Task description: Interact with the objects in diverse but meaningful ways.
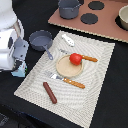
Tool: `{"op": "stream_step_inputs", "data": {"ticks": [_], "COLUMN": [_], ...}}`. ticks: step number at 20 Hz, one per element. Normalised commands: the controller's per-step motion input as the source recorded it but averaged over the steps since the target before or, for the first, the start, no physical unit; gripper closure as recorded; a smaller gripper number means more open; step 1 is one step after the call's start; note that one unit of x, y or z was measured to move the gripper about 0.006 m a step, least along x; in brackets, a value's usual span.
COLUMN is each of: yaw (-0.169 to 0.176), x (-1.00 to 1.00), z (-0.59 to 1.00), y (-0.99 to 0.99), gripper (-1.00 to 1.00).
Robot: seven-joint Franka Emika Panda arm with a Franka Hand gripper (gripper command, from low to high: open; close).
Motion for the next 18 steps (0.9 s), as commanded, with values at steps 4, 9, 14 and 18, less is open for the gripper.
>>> {"op": "stream_step_inputs", "data": {"ticks": [4,9,14,18], "yaw": [0.0,0.0,0.0,0.0], "x": [0.06,-0.01,0.0,0.0], "z": [-0.23,-0.11,-0.03,-0.02], "y": [-0.08,-0.14,-0.16,-0.19], "gripper": [-1.0,-1.0,-1.0,1.0]}}
